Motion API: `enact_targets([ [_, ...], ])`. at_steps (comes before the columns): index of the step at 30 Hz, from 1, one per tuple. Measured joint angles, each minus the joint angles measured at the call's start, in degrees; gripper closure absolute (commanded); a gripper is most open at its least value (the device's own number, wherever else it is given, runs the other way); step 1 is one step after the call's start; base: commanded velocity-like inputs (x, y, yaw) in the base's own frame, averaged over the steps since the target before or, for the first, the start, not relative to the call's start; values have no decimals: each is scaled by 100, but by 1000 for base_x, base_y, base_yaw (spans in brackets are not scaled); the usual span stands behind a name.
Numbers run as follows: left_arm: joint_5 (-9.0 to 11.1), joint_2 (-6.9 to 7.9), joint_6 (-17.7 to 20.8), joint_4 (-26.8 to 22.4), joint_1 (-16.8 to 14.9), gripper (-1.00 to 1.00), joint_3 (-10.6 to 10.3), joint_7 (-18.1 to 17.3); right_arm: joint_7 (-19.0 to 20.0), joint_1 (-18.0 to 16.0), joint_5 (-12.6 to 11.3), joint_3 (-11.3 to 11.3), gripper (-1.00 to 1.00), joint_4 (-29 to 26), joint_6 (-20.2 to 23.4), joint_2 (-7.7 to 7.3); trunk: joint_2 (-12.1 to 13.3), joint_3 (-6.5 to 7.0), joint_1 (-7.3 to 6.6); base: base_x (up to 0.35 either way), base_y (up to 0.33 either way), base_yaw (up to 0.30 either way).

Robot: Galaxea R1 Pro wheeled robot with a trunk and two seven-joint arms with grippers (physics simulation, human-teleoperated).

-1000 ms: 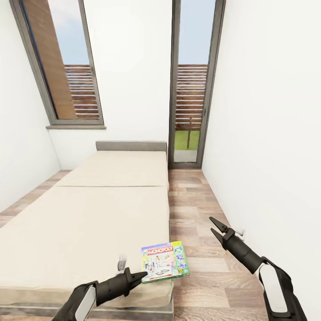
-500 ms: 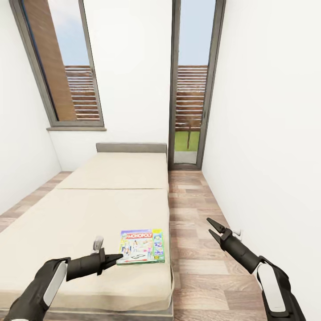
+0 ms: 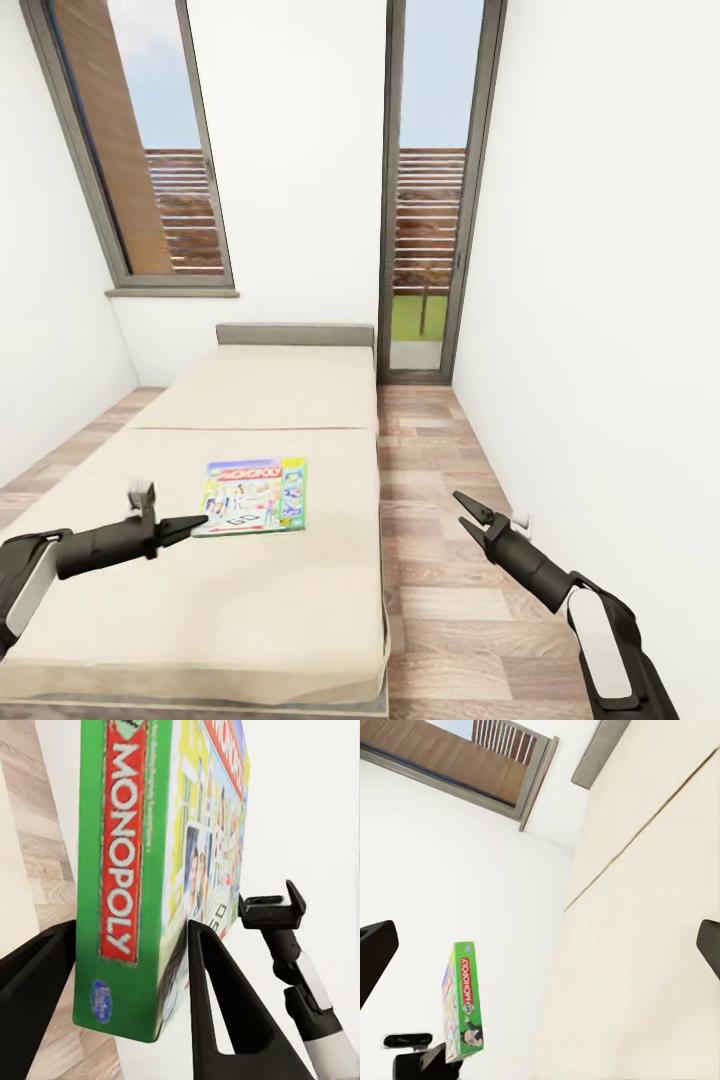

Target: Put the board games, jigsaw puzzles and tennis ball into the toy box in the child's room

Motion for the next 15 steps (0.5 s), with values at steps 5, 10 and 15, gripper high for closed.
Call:
enact_targets([
  [5, -39, 155, -19, -25, -8, 100, -17, -734, -43, 0, -6, 2, -100, -11, -36, 10, 201, 90, -110, 0, 0, 0],
  [10, -73, 189, -20, -29, -15, 100, -29, -1007, -54, 0, -16, -16, -100, -20, -46, 10, 401, 180, -220, 0, 0, 0],
  [15, -78, 370, -20, -28, -25, 100, -23, -1078, -63, 0, -20, -21, -100, -26, -46, 12, 602, 270, -329, -15, 0, 0],
])
